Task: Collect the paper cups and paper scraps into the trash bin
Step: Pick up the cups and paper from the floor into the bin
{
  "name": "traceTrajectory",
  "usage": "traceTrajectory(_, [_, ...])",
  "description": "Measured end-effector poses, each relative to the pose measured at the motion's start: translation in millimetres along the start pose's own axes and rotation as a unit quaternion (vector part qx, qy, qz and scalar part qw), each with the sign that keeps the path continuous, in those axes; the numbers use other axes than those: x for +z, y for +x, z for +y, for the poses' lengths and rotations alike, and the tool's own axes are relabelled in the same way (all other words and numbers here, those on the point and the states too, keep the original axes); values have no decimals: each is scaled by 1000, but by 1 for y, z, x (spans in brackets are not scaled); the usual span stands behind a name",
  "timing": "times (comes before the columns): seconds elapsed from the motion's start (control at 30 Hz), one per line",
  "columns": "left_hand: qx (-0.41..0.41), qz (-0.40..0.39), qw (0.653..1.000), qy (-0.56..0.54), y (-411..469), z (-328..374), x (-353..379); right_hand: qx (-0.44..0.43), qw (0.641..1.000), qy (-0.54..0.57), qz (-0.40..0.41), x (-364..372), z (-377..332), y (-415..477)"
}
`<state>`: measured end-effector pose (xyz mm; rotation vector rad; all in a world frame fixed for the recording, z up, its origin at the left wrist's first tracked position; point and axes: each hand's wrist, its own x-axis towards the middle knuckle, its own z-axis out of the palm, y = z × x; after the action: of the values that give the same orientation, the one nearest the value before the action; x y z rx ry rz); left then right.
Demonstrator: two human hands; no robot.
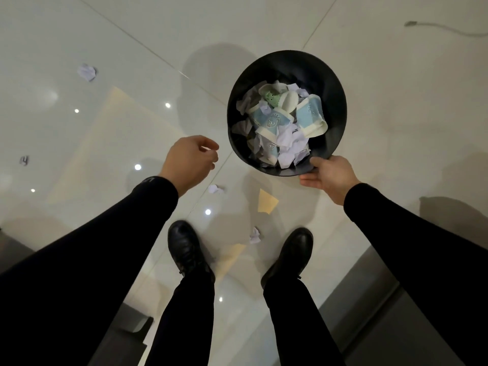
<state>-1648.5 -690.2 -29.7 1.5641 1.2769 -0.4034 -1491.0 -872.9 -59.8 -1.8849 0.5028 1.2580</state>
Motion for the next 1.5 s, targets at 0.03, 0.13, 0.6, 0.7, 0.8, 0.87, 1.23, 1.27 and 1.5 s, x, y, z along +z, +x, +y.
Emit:
traceTrajectory(0.03, [-2,-2,1000,-4,0,-4,1,-17,1000,3,5,1,6,-3])
traceTrajectory(0.13, [-12,-9,1000,3,4,-23,6,-59,997,-23,33,5,39,-14])
traceTrajectory(0.6, [129,-196,825,514,84,-181,90,-5,939,-340,-50,89,254,66])
traceTrajectory(0.7, [170,-180,794,555,93,-200,105,20,934,-357,-17,98,262,83])
traceTrajectory(0.8, [191,-154,781,574,94,-215,116,-10,916,-400,33,106,275,93])
traceTrajectory(0.87, [209,-124,783,573,94,-221,119,-32,907,-416,59,106,284,96])
traceTrajectory(1.23, [129,-123,904,389,38,-184,72,-45,955,-294,-13,100,219,41])
traceTrajectory(1.27, [123,-119,918,358,23,-176,63,-56,958,-282,-19,103,204,27])
traceTrajectory(1.5, [160,-32,969,183,-90,-116,1,-22,991,-112,-76,144,85,-73])
